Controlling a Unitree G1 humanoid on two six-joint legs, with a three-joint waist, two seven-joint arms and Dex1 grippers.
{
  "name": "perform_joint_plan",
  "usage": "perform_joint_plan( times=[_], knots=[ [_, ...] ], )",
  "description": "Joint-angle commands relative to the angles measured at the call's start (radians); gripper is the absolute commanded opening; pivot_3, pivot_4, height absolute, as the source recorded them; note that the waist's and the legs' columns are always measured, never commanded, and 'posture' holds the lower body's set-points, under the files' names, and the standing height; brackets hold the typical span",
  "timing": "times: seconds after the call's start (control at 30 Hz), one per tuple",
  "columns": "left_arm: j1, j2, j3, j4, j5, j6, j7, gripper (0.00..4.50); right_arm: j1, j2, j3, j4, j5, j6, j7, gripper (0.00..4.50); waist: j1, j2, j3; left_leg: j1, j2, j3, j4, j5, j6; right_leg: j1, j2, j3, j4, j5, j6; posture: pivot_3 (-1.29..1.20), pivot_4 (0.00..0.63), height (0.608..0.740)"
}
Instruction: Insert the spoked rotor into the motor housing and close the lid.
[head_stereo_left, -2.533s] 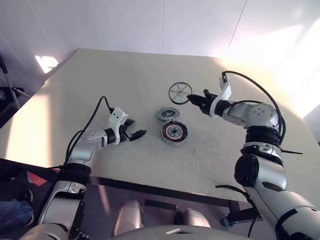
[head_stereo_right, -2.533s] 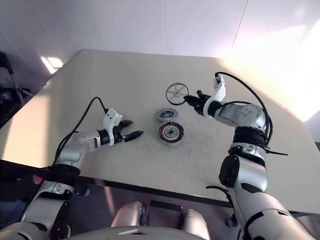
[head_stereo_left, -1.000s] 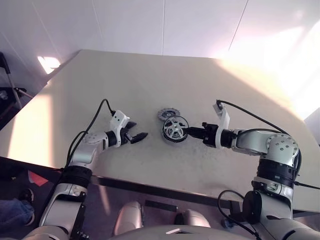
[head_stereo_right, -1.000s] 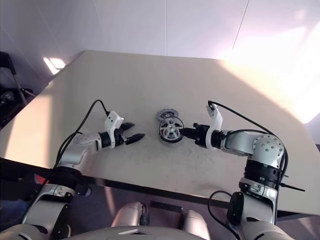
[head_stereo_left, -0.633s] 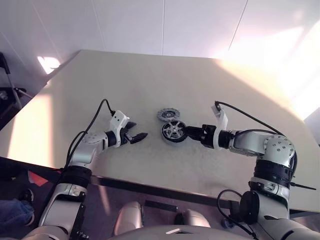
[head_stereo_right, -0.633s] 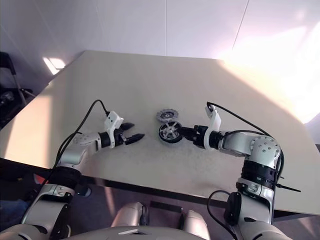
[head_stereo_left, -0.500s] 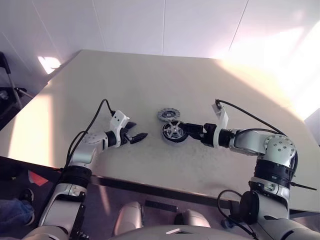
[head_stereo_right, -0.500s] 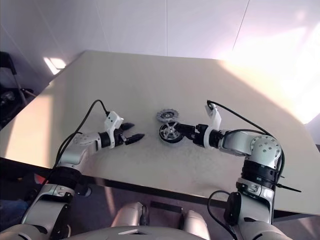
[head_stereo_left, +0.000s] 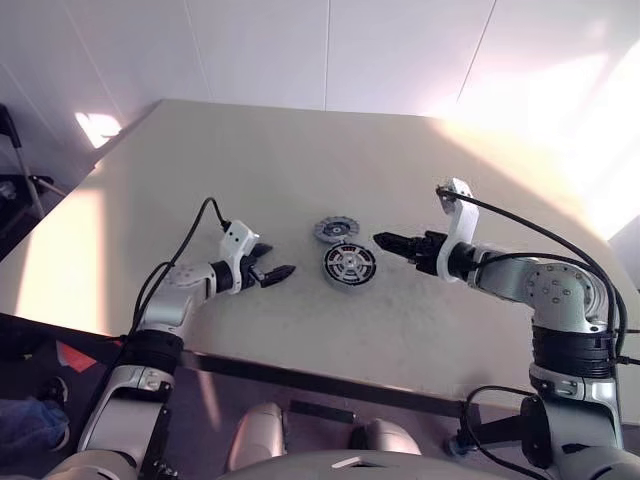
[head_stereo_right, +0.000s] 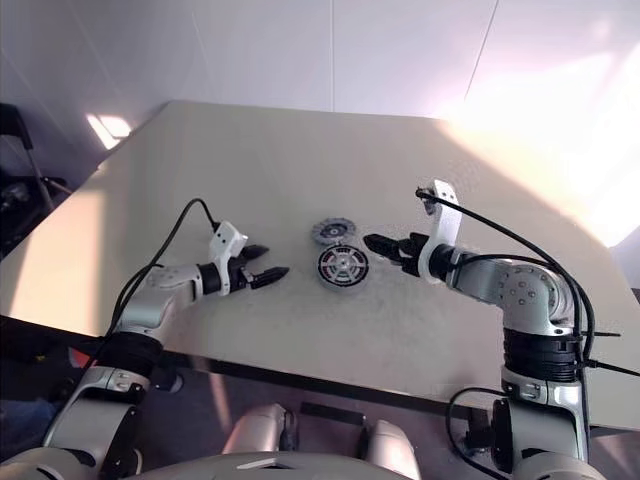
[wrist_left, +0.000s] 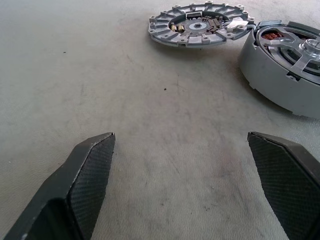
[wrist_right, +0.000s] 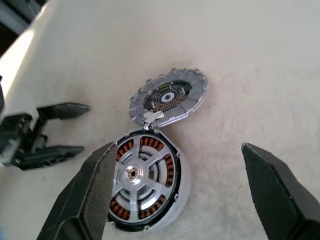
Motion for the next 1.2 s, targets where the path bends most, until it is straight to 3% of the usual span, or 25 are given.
perform_joint_plan(
  times=[0.03,0.23,0.7,0.8,0.9,1.2],
  knots=[
    [-0.028,0.005,0.000,0.004,0.002,-0.015,-0.008,4.50,0.013,-0.085,0.182,-0.062,-0.223,-0.235,0.181,4.47,0.000,0.000,0.000,0.000,0.000,0.000,0.000,0.000,0.000,0.000,0.000,0.000,0.000,0.000,0.000,0.00,0.000,0.740],
    [-0.037,0.007,-0.002,0.015,0.002,-0.020,-0.006,4.50,-0.018,-0.111,0.321,0.004,-0.443,-0.443,0.317,4.47,-0.003,-0.001,0.000,-0.001,0.000,0.000,0.001,-0.001,0.001,0.000,0.000,0.000,0.000,0.003,-0.005,0.00,0.000,0.740],
    [-0.013,0.019,0.010,-0.001,-0.001,-0.019,0.007,4.50,0.000,0.003,0.305,0.019,-0.505,-0.408,0.376,4.47,-0.005,-0.001,0.000,-0.001,0.000,0.000,0.004,-0.002,0.004,0.000,0.000,0.000,0.002,0.003,-0.007,0.00,0.000,0.740],
    [-0.014,0.019,0.010,0.000,-0.001,-0.019,0.009,4.50,0.004,0.017,0.299,0.017,-0.505,-0.388,0.381,3.86,-0.006,-0.001,0.000,0.000,0.000,0.000,0.004,-0.002,0.004,0.000,0.000,0.000,0.002,0.003,-0.007,0.00,0.000,0.740],
    [-0.016,0.019,0.009,0.000,-0.001,-0.019,0.010,4.50,0.010,0.032,0.308,0.048,-0.522,-0.375,0.375,2.83,-0.006,-0.001,0.000,0.000,0.000,0.000,0.004,-0.002,0.004,0.000,0.000,0.000,0.002,0.003,-0.007,0.00,0.000,0.740],
    [-0.016,0.021,0.011,-0.004,-0.002,-0.017,0.015,4.50,0.063,0.060,0.366,0.182,-0.599,-0.393,0.403,2.83,-0.007,-0.002,-0.001,0.002,0.000,0.000,0.004,-0.002,0.004,0.003,0.000,0.000,0.003,0.003,-0.007,0.00,0.000,0.740]
  ],
)
